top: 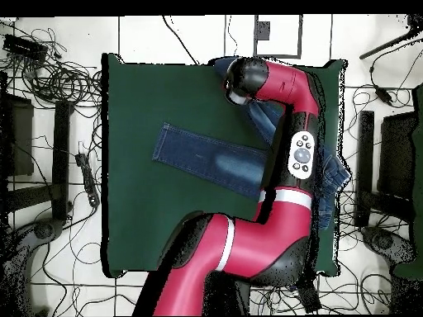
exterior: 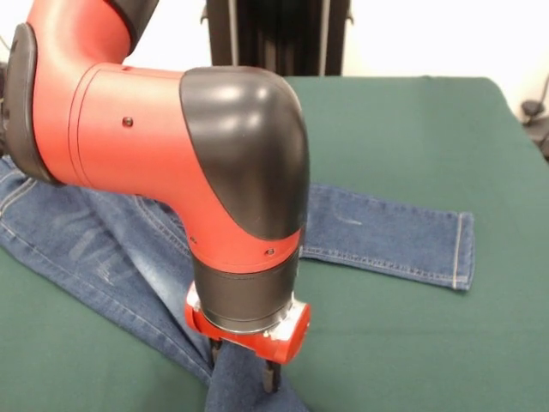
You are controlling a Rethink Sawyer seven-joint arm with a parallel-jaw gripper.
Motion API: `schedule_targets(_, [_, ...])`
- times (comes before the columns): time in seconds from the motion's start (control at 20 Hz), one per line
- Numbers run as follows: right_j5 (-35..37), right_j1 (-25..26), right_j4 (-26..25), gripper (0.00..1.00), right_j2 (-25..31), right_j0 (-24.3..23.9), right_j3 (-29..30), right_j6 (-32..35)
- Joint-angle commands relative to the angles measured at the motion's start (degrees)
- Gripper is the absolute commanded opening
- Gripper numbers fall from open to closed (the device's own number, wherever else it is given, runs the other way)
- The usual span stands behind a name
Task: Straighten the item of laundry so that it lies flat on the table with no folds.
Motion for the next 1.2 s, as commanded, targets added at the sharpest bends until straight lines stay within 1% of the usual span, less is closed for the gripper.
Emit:
schedule_targets(0.05, [7.4,-1.3,2.3,1.0,2.5,2.3,4.9,9.1])
schedule_targets(0.2, [10.5,-3.1,2.6,1.0,1.4,3.3,6.0,9.8])
schedule_targets(0.35, [14.6,-4.9,3.3,1.0,0.1,4.3,7.1,13.8])
schedule_targets(0.5, [16.0,-6.8,3.8,1.0,-0.1,4.9,9.7,14.8])
schedule_targets(0.65, [17.8,-8.2,4.5,1.0,0.0,5.4,11.6,17.3])
schedule_targets(0.75, [17.8,-9.4,5.2,1.0,0.1,5.7,13.9,18.9])
schedule_targets(0.8, [17.1,-10.4,5.6,1.0,0.2,5.9,15.8,19.6])
schedule_targets(1.0, [15.0,-12.2,6.9,1.0,0.3,6.2,20.2,21.2])
schedule_targets(1.1, [13.3,-12.6,7.4,1.0,0.6,6.1,21.9,20.5])
schedule_targets(1.2, [11.6,-12.5,6.9,1.0,0.8,5.9,22.4,17.8])
